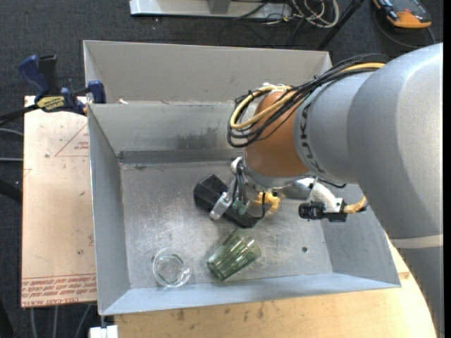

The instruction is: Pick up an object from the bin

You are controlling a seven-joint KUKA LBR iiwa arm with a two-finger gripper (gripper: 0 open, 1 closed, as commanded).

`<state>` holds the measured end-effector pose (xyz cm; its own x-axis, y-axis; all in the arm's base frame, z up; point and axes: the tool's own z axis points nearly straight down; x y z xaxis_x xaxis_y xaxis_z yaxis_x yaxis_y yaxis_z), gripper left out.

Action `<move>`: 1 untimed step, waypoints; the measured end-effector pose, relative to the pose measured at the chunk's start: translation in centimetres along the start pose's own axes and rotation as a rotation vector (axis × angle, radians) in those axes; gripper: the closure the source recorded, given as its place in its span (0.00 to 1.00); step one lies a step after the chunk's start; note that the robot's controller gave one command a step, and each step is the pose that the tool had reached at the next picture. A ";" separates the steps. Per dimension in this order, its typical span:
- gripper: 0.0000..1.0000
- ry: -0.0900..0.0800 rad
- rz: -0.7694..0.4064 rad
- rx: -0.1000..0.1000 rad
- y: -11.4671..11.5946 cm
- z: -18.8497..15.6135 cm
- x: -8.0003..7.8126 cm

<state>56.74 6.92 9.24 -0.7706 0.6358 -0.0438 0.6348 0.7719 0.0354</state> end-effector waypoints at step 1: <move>1.00 0.000 0.000 0.000 0.0 0.0 0.0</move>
Offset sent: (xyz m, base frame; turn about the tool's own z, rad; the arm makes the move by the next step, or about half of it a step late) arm -0.0001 0.0000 0.0058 -0.0008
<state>56.74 6.92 9.24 -0.7704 0.6360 -0.0440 0.6350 0.7717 0.0356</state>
